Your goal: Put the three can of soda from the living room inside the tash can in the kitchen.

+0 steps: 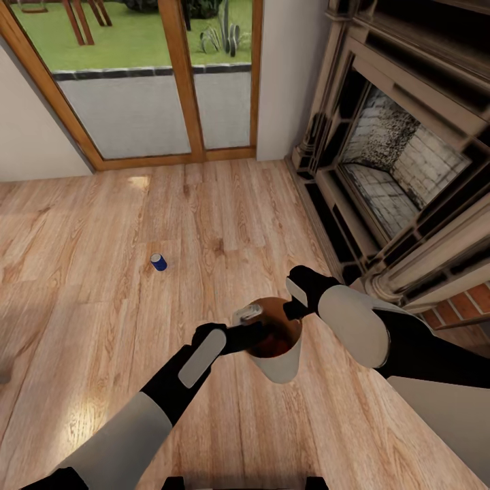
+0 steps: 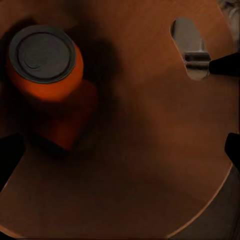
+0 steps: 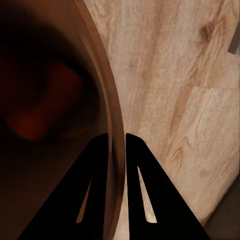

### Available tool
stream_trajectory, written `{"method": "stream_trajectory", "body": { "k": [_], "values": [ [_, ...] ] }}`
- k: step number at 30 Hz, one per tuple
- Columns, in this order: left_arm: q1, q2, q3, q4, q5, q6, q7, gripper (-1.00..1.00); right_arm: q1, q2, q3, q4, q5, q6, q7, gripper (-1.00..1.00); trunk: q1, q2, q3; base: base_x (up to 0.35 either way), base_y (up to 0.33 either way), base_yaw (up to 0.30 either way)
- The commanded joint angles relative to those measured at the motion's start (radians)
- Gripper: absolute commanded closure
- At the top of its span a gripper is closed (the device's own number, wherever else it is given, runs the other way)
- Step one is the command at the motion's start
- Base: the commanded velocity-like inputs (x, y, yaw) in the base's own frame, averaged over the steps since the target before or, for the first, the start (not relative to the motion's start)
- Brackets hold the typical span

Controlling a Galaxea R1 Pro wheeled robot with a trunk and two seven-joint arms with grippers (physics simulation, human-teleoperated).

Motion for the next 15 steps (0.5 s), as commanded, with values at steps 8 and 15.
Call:
{"method": "stream_trajectory", "body": {
  "k": [8,15],
  "values": [
    [0.011,0.091,0.011,-0.173,0.001,0.110,0.001,-1.00,0.005,0.000,0.004,-0.001,-0.006,-0.003,-0.074,1.00,0.000,0.000,0.000,0.000,0.000,0.000],
    [0.024,0.244,0.018,-0.324,0.010,0.222,0.002,-1.00,0.024,0.000,0.005,-0.007,-0.002,-0.006,-0.083,1.00,0.000,0.000,0.000,0.000,0.000,0.000]
  ]
}}
